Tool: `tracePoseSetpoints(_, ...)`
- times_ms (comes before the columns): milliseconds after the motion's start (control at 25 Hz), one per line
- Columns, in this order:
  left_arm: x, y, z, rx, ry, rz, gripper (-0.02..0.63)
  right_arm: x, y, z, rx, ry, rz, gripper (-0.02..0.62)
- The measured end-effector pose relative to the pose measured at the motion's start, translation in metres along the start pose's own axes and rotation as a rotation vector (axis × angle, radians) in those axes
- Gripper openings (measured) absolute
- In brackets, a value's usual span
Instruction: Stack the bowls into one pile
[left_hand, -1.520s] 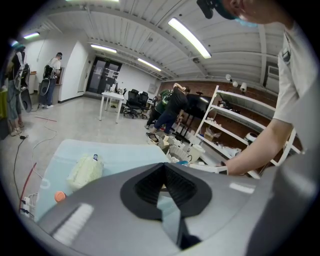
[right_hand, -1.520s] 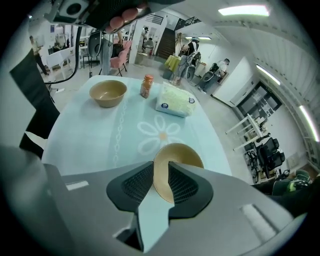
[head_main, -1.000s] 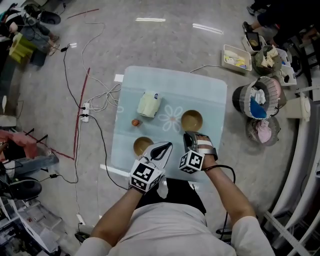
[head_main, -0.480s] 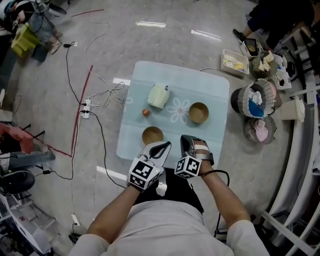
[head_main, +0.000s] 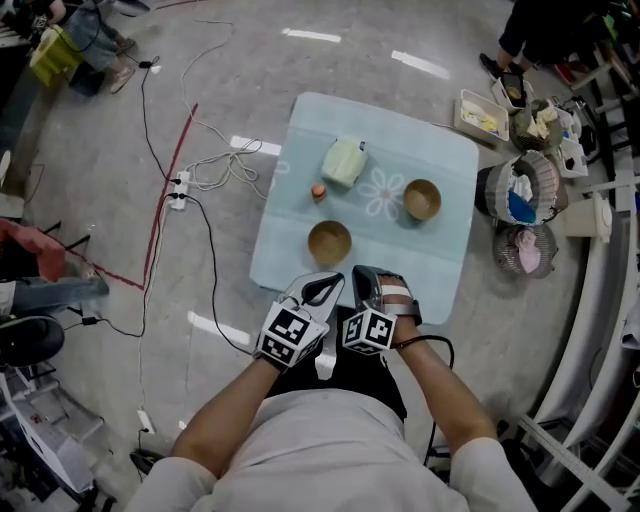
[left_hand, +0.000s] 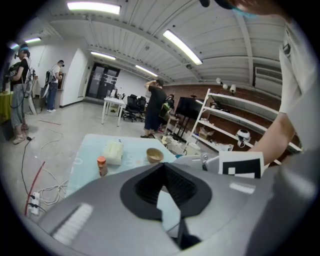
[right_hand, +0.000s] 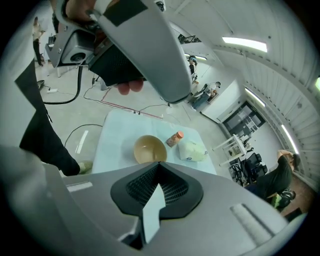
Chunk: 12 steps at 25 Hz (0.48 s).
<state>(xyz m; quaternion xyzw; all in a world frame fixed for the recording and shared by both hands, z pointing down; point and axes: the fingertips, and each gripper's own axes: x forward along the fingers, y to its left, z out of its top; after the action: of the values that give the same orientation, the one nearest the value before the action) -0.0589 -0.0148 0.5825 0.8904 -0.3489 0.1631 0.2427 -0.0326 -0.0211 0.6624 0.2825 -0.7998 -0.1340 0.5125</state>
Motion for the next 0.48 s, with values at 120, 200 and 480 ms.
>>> tracePoseSetpoints(120,-0.009,0.008,-0.014,-0.002,0.018,0.002,0.006,0.004,0.013,0.012,0.002,-0.007,0.005,0.009)
tracePoseSetpoints(200,-0.013,0.013,-0.021,-0.004,0.028,0.004,0.006,0.008,0.021,0.018,0.004,-0.005,0.008,0.009)
tracePoseSetpoints(480,-0.015,0.028,-0.042,-0.016,0.046,0.008,0.006,0.024,0.046,0.025,-0.045,-0.008,0.033,0.014)
